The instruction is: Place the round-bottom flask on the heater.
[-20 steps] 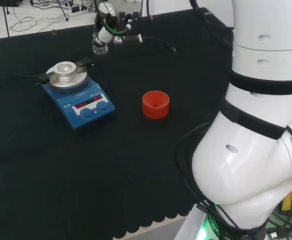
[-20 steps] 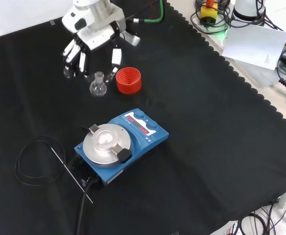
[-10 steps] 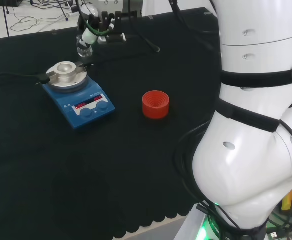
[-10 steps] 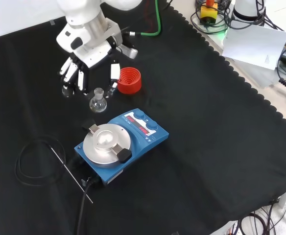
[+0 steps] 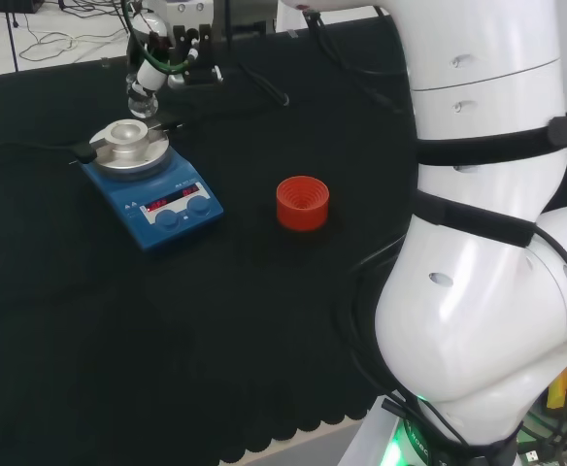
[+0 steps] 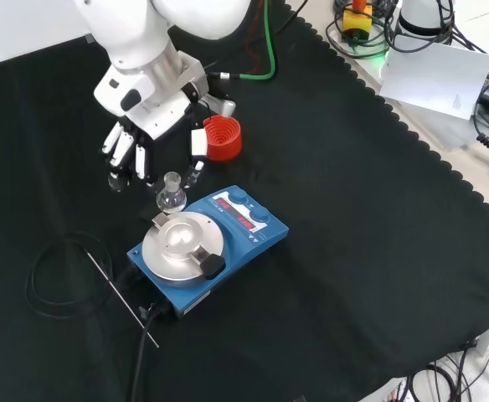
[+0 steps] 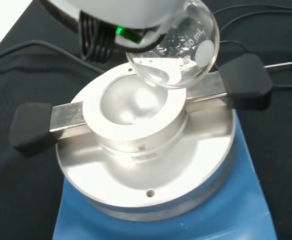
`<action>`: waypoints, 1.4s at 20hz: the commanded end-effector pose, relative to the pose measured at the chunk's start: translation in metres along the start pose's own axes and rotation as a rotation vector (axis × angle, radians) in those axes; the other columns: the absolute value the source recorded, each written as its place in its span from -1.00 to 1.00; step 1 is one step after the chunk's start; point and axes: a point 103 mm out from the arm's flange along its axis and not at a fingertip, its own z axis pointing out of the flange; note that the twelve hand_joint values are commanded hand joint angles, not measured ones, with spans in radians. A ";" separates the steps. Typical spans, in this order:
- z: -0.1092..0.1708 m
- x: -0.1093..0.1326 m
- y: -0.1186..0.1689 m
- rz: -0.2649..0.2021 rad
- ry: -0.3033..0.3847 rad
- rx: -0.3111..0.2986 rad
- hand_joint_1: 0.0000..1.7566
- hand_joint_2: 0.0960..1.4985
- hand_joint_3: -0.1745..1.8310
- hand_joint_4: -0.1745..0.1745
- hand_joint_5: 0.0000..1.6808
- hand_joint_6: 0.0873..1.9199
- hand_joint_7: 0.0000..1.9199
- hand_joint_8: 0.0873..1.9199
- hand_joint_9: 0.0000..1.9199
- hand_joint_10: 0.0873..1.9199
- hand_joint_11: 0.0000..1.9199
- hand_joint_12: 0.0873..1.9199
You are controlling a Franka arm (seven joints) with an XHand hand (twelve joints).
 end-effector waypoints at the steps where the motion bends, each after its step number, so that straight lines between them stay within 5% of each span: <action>1: 0.007 0.012 0.005 -0.021 -0.006 0.023 0.28 -0.19 -0.05 0.17 0.35 -0.04 -0.68 -0.38 -0.38 -0.43 -0.65 0.37; 28: 0.032 0.019 0.028 -0.050 -0.036 0.073 0.28 -0.19 -0.04 0.15 0.35 -0.03 -0.69 -0.37 -0.38 -0.42 -0.65 0.37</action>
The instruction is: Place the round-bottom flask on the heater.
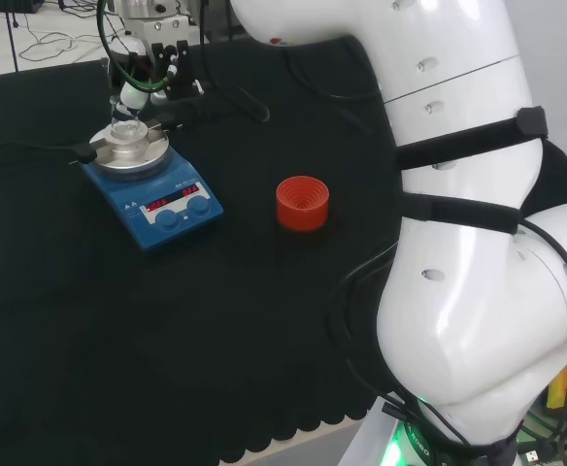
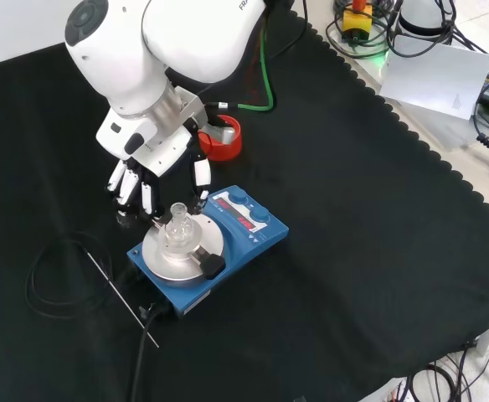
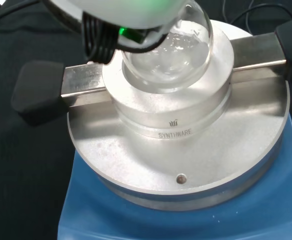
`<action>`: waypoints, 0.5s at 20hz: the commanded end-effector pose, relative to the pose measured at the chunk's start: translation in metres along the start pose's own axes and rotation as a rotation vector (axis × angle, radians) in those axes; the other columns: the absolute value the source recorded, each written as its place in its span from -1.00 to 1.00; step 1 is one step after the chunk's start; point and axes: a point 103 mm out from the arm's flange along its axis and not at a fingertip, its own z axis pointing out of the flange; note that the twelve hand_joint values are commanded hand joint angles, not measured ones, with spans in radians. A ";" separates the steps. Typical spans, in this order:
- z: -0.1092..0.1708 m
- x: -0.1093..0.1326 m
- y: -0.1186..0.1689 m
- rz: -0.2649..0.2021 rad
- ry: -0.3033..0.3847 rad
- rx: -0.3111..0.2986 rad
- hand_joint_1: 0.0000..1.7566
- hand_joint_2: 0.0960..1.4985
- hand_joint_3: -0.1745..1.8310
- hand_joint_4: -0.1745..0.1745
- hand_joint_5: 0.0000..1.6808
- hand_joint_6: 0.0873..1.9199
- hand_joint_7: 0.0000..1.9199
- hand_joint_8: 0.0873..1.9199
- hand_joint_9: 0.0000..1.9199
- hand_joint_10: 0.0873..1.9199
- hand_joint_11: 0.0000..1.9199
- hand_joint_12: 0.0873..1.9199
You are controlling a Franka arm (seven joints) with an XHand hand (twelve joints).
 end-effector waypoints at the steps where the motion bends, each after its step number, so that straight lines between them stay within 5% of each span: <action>1: 0.001 0.000 0.001 0.006 -0.002 0.004 0.28 -0.19 -0.04 0.15 0.35 -0.03 -0.69 -0.37 -0.38 -0.42 -0.65 0.37; 5: 0.005 0.000 0.004 0.017 0.007 0.012 0.26 -0.13 -0.11 0.29 0.31 -0.01 -0.70 -0.37 -0.39 -0.42 -0.65 0.37; 8: 0.006 -0.001 0.005 0.028 0.006 0.034 0.22 0.07 -0.35 0.60 0.25 -0.02 -0.74 -0.35 -0.43 -0.38 -0.66 0.38; 10: 0.007 -0.003 0.004 0.035 0.004 0.052 0.13 -0.02 -0.31 -0.07 0.12 -0.11 -0.78 -0.35 -0.48 -0.36 -0.70 0.39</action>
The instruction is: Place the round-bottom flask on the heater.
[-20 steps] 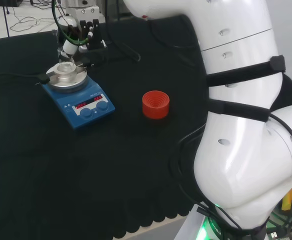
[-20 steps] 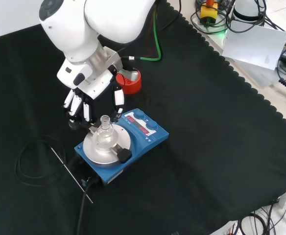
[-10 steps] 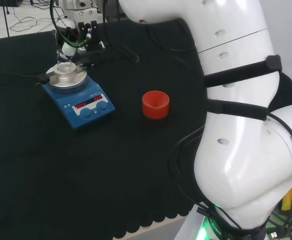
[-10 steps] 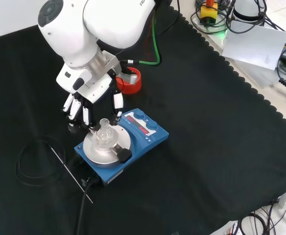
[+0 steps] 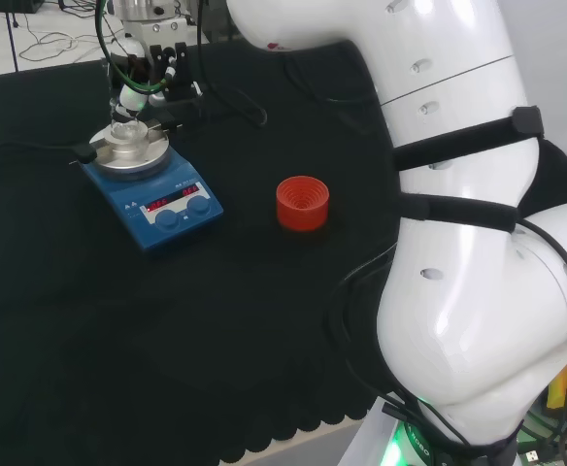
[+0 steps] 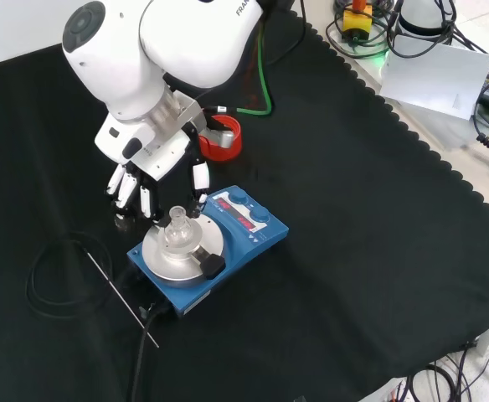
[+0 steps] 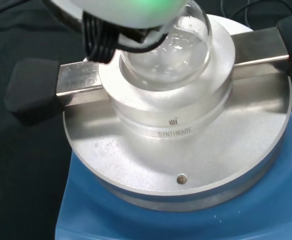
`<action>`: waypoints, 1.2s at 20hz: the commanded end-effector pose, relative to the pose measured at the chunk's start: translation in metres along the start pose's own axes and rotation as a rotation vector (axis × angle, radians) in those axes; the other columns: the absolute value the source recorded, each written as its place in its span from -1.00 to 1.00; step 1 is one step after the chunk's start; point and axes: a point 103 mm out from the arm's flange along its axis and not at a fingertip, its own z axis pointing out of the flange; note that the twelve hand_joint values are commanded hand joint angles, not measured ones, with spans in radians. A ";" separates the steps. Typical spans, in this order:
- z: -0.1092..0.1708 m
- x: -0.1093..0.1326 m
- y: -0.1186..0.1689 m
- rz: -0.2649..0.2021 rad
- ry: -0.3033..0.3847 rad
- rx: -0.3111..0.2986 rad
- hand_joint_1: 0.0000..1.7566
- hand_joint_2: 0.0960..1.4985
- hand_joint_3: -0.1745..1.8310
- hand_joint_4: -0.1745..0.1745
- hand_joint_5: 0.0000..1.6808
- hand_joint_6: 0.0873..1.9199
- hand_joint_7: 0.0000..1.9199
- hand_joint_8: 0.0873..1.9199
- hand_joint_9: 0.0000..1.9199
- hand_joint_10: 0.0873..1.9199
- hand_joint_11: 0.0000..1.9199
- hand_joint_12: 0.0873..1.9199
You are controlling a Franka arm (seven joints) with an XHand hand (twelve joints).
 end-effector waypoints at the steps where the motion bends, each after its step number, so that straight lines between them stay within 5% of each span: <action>1: 0.003 -0.003 0.000 0.020 -0.003 0.041 0.11 -0.08 -0.25 -0.27 0.07 -0.12 -0.79 -0.35 -0.51 -0.35 -0.72 0.40; 3: 0.003 -0.004 -0.002 0.022 -0.004 0.044 0.08 -0.16 -0.19 -0.41 -0.02 -0.14 -0.82 -0.35 -0.54 -0.34 -0.75 0.41; 11: -0.002 -0.006 -0.014 0.033 -0.001 0.033 0.07 -0.24 -0.16 -0.37 -0.23 -0.17 -0.87 -0.36 -0.60 -0.33 -0.82 0.43; 24: -0.038 -0.015 -0.099 0.100 0.020 -0.081 0.06 -0.24 -0.17 -0.36 -0.26 -0.20 -0.88 -0.36 -0.61 -0.32 -0.84 0.43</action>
